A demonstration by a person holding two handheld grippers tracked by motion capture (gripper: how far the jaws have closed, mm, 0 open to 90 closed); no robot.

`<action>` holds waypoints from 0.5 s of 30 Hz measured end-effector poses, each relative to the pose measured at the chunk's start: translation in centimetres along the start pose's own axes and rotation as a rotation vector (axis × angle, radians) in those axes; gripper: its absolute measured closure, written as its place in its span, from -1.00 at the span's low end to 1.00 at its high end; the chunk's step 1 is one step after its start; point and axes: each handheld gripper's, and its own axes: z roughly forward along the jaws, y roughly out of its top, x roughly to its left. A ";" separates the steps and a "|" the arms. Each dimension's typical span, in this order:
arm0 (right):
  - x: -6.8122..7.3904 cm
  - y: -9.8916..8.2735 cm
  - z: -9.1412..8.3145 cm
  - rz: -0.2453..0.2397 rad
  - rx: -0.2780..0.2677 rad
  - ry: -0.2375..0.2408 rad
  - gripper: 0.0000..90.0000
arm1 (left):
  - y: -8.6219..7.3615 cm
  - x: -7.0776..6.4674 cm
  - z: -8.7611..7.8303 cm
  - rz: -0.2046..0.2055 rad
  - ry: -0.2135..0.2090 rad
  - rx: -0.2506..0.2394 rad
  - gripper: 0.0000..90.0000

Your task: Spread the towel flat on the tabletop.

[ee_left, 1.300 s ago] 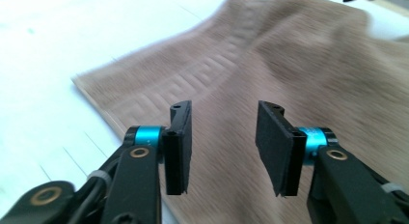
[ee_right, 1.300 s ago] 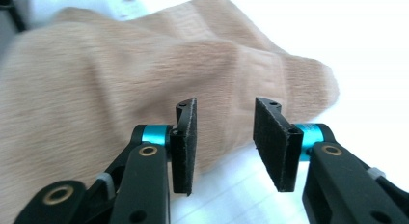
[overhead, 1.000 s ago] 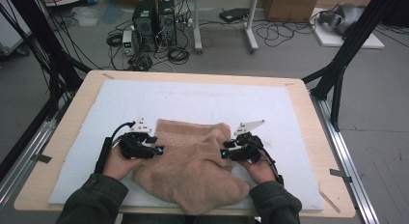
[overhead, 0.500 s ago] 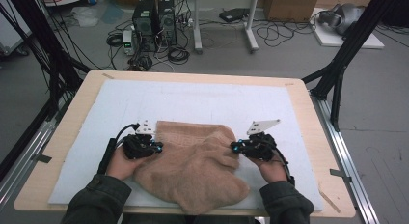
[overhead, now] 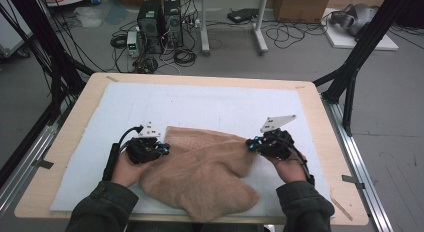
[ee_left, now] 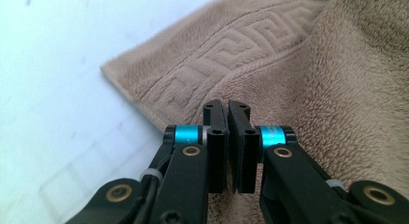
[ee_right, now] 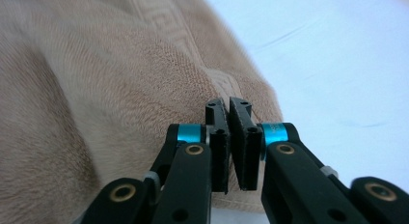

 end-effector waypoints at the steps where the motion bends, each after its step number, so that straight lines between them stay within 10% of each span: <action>1: 0.0 -0.4 0.9 0.018 0.007 0.023 0.90 | -0.5 0.1 -0.2 -0.004 0.002 0.006 0.92; 5: 0.2 -1.8 3.3 0.058 0.027 0.105 0.68 | -2.2 0.3 -0.8 -0.020 -0.020 0.012 0.90; 9: 0.0 -1.7 2.0 0.081 -0.038 0.089 0.41 | -1.8 1.2 -1.4 -0.043 -0.031 -0.046 0.58; 15: -0.8 -2.1 2.7 0.099 0.020 0.055 0.20 | -1.1 2.6 -0.5 -0.109 -0.030 -0.074 0.20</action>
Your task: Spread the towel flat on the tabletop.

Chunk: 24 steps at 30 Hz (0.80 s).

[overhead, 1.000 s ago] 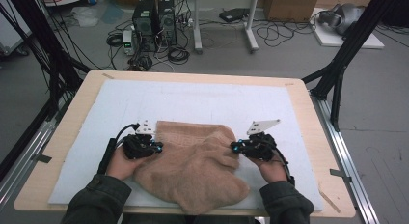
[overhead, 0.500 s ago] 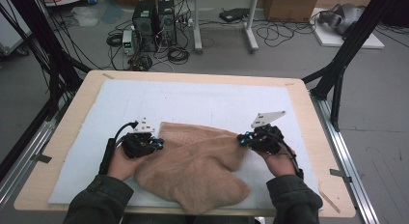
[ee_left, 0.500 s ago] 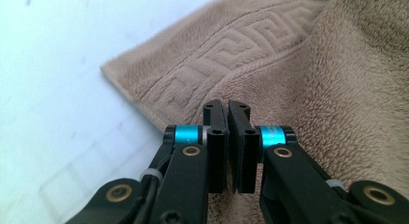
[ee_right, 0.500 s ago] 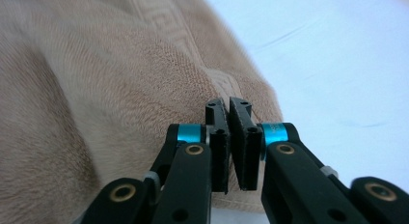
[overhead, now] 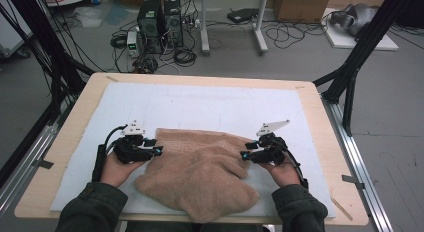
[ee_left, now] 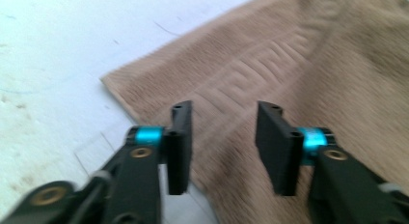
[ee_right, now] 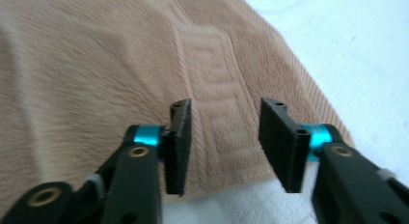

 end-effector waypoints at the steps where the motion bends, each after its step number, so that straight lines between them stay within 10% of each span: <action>1: -0.1 -0.4 1.0 0.001 0.041 -0.004 0.18 | -0.2 0.3 1.0 -0.001 0.013 0.055 0.13; 7: 0.4 -0.3 2.2 -0.069 0.098 -0.046 0.66 | -0.5 -0.3 2.4 0.077 0.053 0.099 0.38; 13: 0.0 -0.3 2.2 -0.050 0.101 0.028 0.94 | -0.5 0.8 2.1 0.015 -0.009 0.086 0.90; 17: -0.6 0.2 1.1 -0.050 0.054 0.022 0.95 | -0.2 0.6 1.5 0.029 0.031 0.047 0.92; 21: -1.6 1.3 0.1 -0.041 0.019 0.020 0.95 | 1.1 1.5 1.4 -0.012 0.084 0.003 0.93; 24: -3.5 4.2 -0.9 -0.050 -0.008 -0.005 0.95 | 5.1 2.8 1.3 -0.030 0.150 -0.083 0.93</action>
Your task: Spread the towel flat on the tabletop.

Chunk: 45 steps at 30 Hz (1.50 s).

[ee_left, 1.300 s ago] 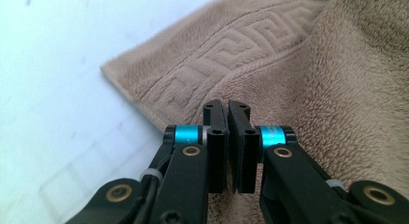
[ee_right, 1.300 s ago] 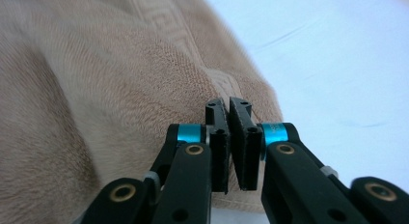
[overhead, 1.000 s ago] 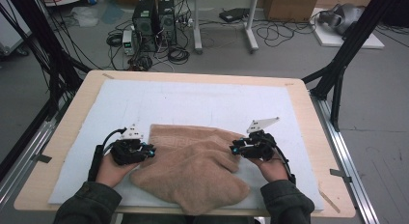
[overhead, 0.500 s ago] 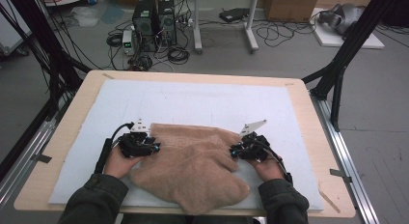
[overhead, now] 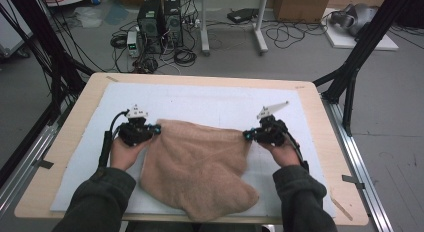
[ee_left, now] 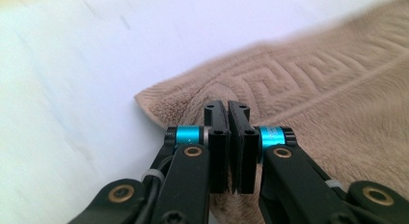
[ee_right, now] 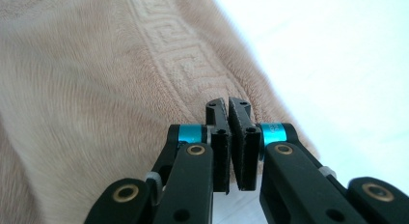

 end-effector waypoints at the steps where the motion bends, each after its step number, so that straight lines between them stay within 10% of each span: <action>1: -0.8 1.3 -0.5 -0.002 -0.014 -0.022 0.95 | 1.4 0.3 0.0 -0.003 0.012 -0.028 0.93; 7: -5.0 6.9 -2.9 -0.003 -0.081 -0.197 0.87 | 8.4 1.6 0.4 0.004 0.148 -0.149 0.78; 8: -6.5 7.4 -3.2 0.062 -0.111 -0.232 0.42 | 8.9 1.9 0.7 -0.041 0.139 -0.138 0.41; 11: -7.0 6.9 -2.9 0.107 -0.127 -0.179 0.32 | 8.2 1.7 1.2 -0.042 0.080 -0.101 0.38; 18: -3.5 2.7 -2.1 0.040 -0.055 -0.102 0.22 | 3.7 0.2 1.0 -0.023 -0.034 -0.063 0.21; 33: 5.8 -4.4 -3.9 -0.024 -0.101 -0.026 0.02 | -4.5 -4.5 -4.4 0.069 -0.191 -0.072 -0.05; 45: 10.2 -8.1 -2.3 -0.105 -0.046 0.069 -0.06 | -7.5 -8.1 -2.1 0.204 -0.267 0.040 -0.07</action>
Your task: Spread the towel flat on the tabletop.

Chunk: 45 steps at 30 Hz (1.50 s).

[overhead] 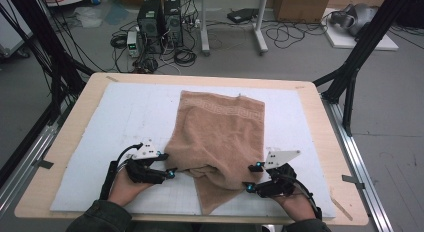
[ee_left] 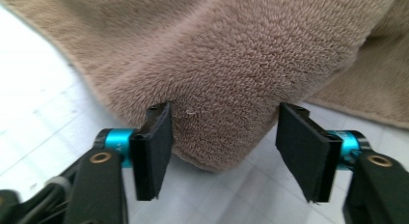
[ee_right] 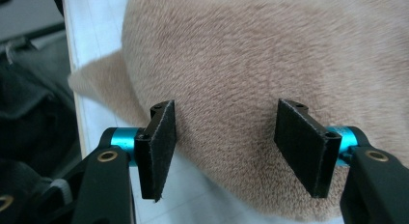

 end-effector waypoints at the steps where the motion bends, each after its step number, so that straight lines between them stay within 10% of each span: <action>1: 0.0 -0.1 0.3 -0.011 0.015 -0.002 0.03 | 0.1 -0.1 0.3 0.014 0.012 0.002 0.05; 4: -1.0 -0.3 1.4 0.008 0.020 0.014 0.60 | 0.3 0.1 0.9 0.005 0.017 0.002 0.78; 9: -1.7 0.7 1.2 0.014 0.006 0.023 0.85 | 0.6 0.2 0.0 0.011 0.047 -0.004 0.89; 19: -2.6 5.2 -2.9 -0.037 -0.047 -0.072 0.88 | 4.4 1.2 -6.4 -0.006 0.131 -0.130 0.90; 23: -6.0 7.2 -1.4 0.000 -0.016 -0.127 0.88 | 6.8 3.6 -3.7 -0.027 0.193 -0.095 0.89; 29: -11.0 6.0 2.2 0.136 0.058 -0.156 0.88 | 6.5 7.0 1.5 -0.123 0.198 -0.014 0.89; 34: -12.5 5.3 4.4 0.178 0.107 -0.157 0.88 | 5.7 8.4 4.7 -0.143 0.229 0.064 0.86; 45: -9.8 4.8 0.3 0.160 -0.013 -0.177 0.37 | 5.0 7.1 -0.2 -0.139 0.198 -0.036 0.20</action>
